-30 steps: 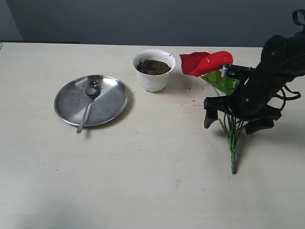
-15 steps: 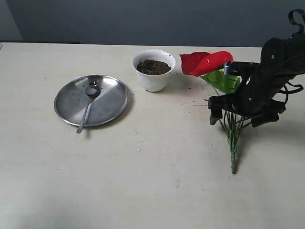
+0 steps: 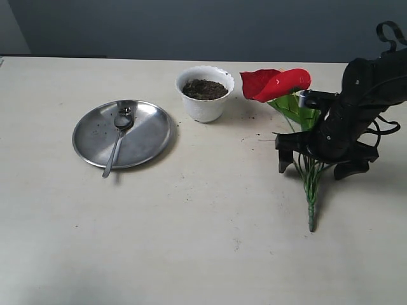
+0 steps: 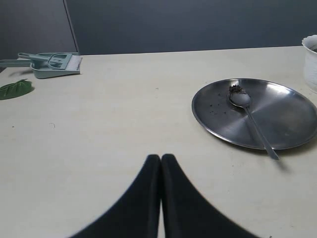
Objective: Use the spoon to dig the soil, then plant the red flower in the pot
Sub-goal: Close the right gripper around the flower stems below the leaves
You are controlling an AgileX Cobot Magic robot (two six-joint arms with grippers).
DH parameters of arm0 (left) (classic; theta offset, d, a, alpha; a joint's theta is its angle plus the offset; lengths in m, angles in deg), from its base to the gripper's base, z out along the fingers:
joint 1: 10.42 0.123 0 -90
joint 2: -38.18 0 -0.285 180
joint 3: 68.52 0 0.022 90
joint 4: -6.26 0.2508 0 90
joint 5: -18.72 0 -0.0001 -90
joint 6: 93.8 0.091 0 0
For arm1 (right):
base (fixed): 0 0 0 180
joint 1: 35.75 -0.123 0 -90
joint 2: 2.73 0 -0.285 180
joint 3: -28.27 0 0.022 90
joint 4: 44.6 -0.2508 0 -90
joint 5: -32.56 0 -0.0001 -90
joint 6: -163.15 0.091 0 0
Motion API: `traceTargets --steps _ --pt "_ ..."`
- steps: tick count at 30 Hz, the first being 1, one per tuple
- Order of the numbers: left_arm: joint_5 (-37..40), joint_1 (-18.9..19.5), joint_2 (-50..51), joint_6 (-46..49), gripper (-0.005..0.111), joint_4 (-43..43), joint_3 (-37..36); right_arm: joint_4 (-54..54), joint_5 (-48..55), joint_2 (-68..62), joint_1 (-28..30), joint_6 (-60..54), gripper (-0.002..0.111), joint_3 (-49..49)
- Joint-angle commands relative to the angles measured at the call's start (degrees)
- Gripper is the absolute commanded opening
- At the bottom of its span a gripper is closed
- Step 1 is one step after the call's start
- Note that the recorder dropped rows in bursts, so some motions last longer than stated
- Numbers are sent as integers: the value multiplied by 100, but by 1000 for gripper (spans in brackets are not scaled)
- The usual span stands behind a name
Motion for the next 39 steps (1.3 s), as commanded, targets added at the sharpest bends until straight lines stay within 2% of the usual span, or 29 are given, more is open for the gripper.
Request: traceTargets --steps 1,25,27,34,39 --pt "-45 9 -37 2 0 4 -30 11 -67 -111 -1 13 105 -7" --pt "-45 9 -37 2 0 4 -30 274 -163 -272 -1 13 103 -42" --pt "-45 9 -37 2 0 4 -30 274 -163 -272 -1 13 98 -42" --pt "-45 9 -37 2 0 4 -30 274 -163 -272 -1 1 64 -42" --pt "-45 9 -37 2 0 4 -30 274 -140 -272 -1 -22 59 -42"
